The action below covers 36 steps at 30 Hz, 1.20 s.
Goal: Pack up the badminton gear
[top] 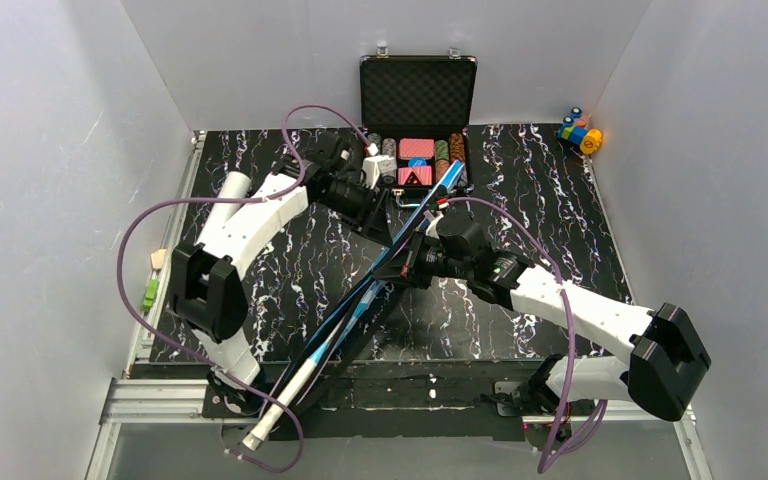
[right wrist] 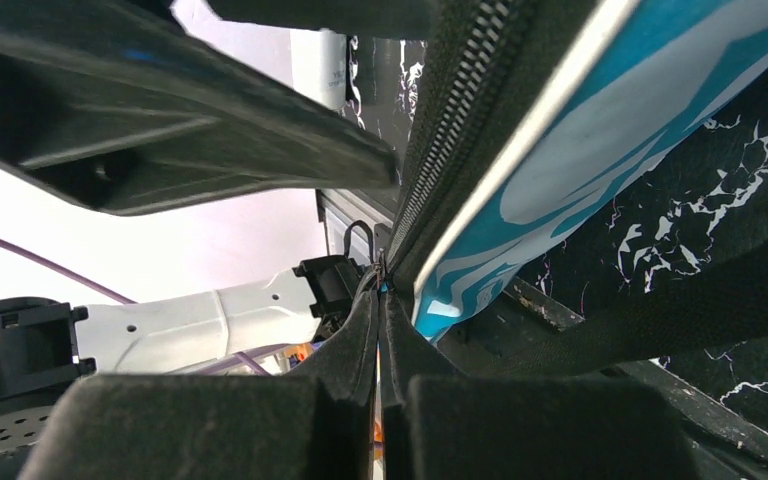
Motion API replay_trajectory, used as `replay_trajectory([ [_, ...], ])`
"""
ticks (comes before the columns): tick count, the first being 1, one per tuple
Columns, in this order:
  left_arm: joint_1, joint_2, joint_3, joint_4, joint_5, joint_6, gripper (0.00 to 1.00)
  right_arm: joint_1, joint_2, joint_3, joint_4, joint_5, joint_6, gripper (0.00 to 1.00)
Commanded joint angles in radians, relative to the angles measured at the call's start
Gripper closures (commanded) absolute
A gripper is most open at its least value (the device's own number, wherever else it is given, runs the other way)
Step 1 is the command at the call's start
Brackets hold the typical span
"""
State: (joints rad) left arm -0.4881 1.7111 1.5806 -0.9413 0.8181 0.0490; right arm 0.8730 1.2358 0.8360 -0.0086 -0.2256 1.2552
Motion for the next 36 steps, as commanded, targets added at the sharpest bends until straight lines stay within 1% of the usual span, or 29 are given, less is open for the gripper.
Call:
replay_trajectory([
  [1,-0.041,-0.027,0.005,0.006,0.053,0.035,0.57,0.014,-0.023,0.048,-0.019,0.008,-0.028,0.99],
  [6,-0.066,-0.026,-0.011,0.012,0.029,0.042,0.57,0.014,-0.025,0.054,-0.021,0.01,-0.036,0.99],
  [11,-0.132,-0.023,-0.021,-0.011,-0.091,0.095,0.58,0.014,-0.018,0.07,-0.019,0.006,-0.04,0.99],
  [15,-0.144,-0.022,-0.037,-0.01,-0.156,0.109,0.61,0.015,-0.03,0.074,-0.018,0.014,-0.043,0.99],
  [16,-0.144,-0.023,-0.039,-0.008,-0.169,0.107,0.64,0.015,-0.031,0.072,-0.017,0.016,-0.042,0.99],
  [17,-0.143,-0.023,-0.04,-0.004,-0.177,0.106,0.7,0.016,-0.033,0.072,-0.013,0.016,-0.04,0.99],
  [18,-0.143,-0.022,-0.037,-0.002,-0.18,0.103,0.8,0.018,-0.033,0.071,-0.012,0.016,-0.039,0.99],
  [19,-0.142,-0.019,-0.032,-0.001,-0.18,0.098,0.97,0.019,-0.033,0.071,-0.009,0.018,-0.039,0.99],
  [20,-0.144,-0.015,-0.02,-0.007,-0.178,0.095,1.0,0.022,-0.032,0.071,-0.008,0.017,-0.038,0.99],
  [23,-0.143,-0.01,0.027,-0.02,-0.167,0.085,1.0,0.024,-0.033,0.072,-0.004,0.02,-0.038,0.99],
  [31,-0.123,-0.077,0.183,-0.032,-0.177,0.026,1.0,0.023,-0.081,0.078,-0.036,0.062,-0.058,0.99],
  [36,-0.089,-0.118,0.217,-0.012,-0.199,-0.029,1.0,0.021,-0.103,0.092,-0.067,0.077,-0.069,0.99],
])
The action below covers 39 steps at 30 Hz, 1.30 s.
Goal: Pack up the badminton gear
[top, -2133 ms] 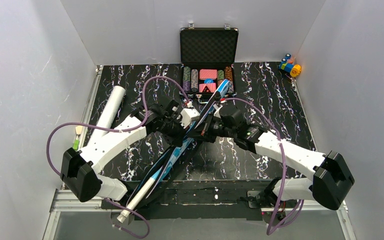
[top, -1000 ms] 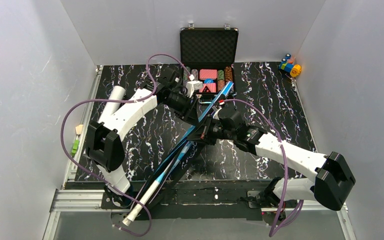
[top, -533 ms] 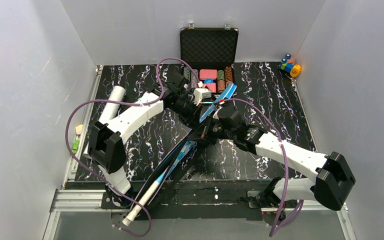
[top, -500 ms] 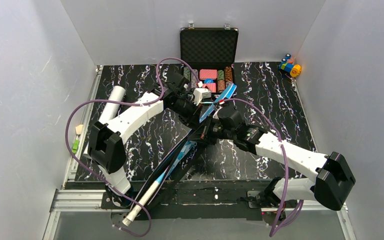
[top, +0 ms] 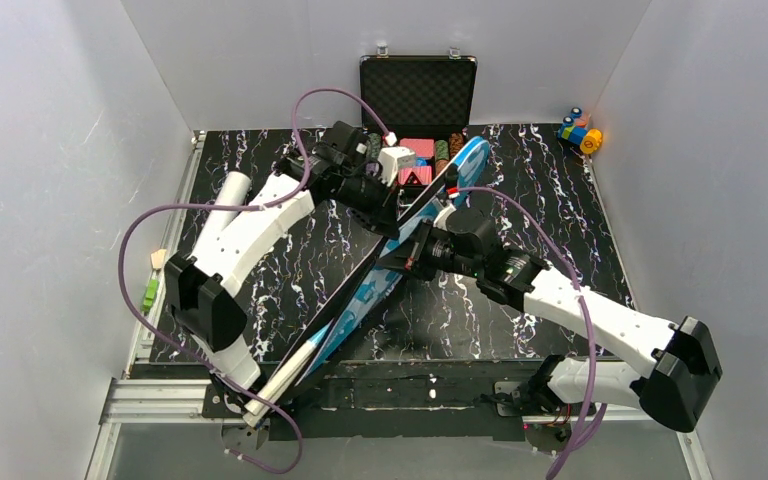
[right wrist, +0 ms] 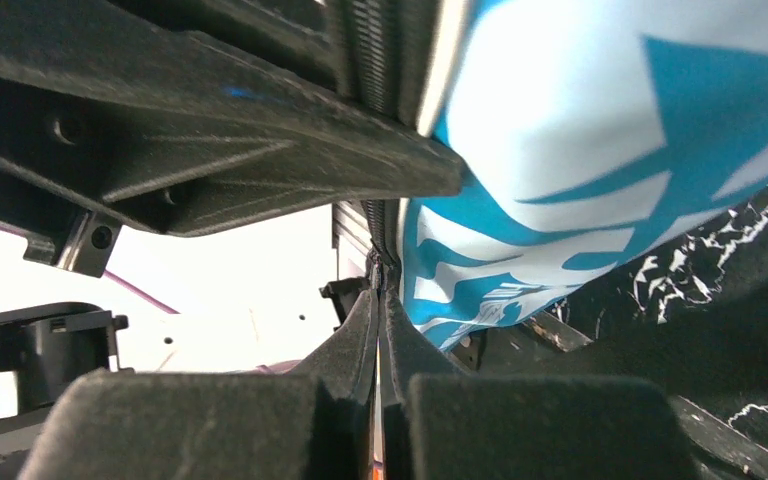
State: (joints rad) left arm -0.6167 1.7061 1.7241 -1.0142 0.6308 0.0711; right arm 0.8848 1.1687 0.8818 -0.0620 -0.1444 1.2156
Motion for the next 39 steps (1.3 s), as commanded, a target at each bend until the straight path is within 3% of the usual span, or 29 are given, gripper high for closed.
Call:
replay_trajectory([
  [1,0.048,-0.121,0.072,0.066,-0.023,-0.058,1.0,0.007,-0.038,0.05,-0.02,-0.006,-0.034,0.99],
  [17,0.233,-0.156,-0.001,0.179,-0.166,-0.262,1.0,-0.019,0.01,0.075,-0.055,-0.114,-0.064,0.99],
  [24,0.271,-0.192,-0.037,0.18,-0.205,-0.262,1.0,-0.036,-0.03,0.093,-0.133,-0.067,-0.113,0.99],
  [32,0.299,-0.221,-0.1,0.184,-0.253,-0.216,1.0,-0.037,-0.025,0.097,-0.218,-0.117,-0.147,0.99],
  [39,0.335,-0.231,-0.129,0.195,-0.283,-0.178,1.0,-0.036,-0.129,0.029,-0.333,-0.086,-0.175,0.99],
])
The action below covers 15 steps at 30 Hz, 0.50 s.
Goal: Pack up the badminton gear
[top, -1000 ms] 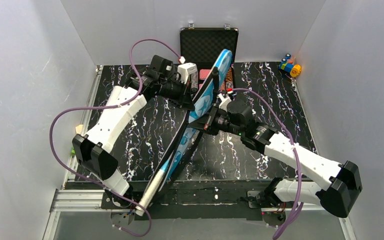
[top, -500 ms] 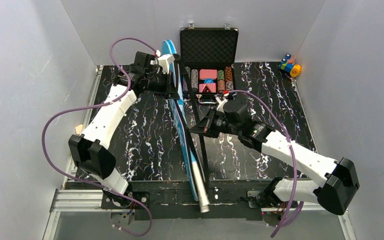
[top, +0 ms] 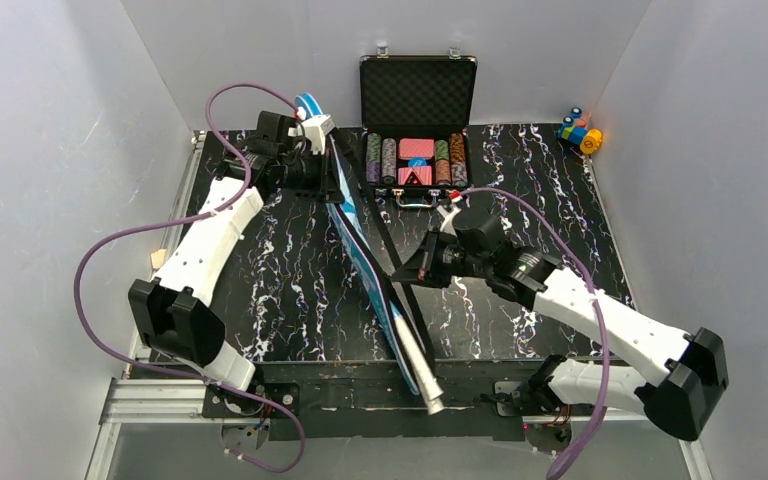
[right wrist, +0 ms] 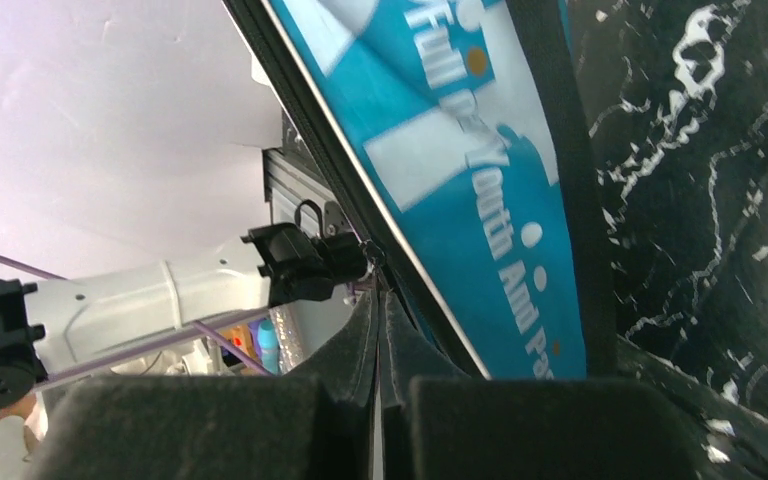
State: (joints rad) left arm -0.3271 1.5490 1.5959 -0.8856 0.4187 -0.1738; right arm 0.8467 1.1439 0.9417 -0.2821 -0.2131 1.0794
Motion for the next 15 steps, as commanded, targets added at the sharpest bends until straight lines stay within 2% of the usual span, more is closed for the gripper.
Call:
replay_trajectory([
  [1,0.045,-0.073,-0.004,0.067,-0.072,0.07,1.0,0.002,-0.122,-0.05,-0.117,-0.018,-0.034,0.99],
  [5,0.046,-0.06,-0.016,0.066,-0.044,0.07,1.0,0.003,-0.177,-0.104,-0.134,-0.016,-0.019,0.99],
  [6,0.047,-0.052,-0.01,0.054,-0.028,0.069,0.96,0.003,-0.182,-0.11,-0.137,-0.015,-0.019,0.99],
  [8,0.046,-0.026,0.015,0.011,0.043,0.08,0.69,0.005,-0.187,-0.108,-0.152,-0.008,-0.025,0.99],
  [10,0.046,-0.002,0.053,-0.056,0.111,0.126,0.52,0.005,-0.189,-0.092,-0.173,0.001,-0.042,0.99],
  [12,0.046,-0.005,0.082,-0.106,0.175,0.198,0.27,0.005,-0.186,-0.069,-0.204,0.013,-0.063,0.99],
  [13,0.046,-0.019,0.088,-0.122,0.205,0.238,0.2,0.005,-0.186,-0.058,-0.221,0.017,-0.072,0.99],
  [15,0.045,-0.063,0.088,-0.131,0.249,0.329,0.18,0.005,-0.188,-0.039,-0.251,0.026,-0.095,0.99],
])
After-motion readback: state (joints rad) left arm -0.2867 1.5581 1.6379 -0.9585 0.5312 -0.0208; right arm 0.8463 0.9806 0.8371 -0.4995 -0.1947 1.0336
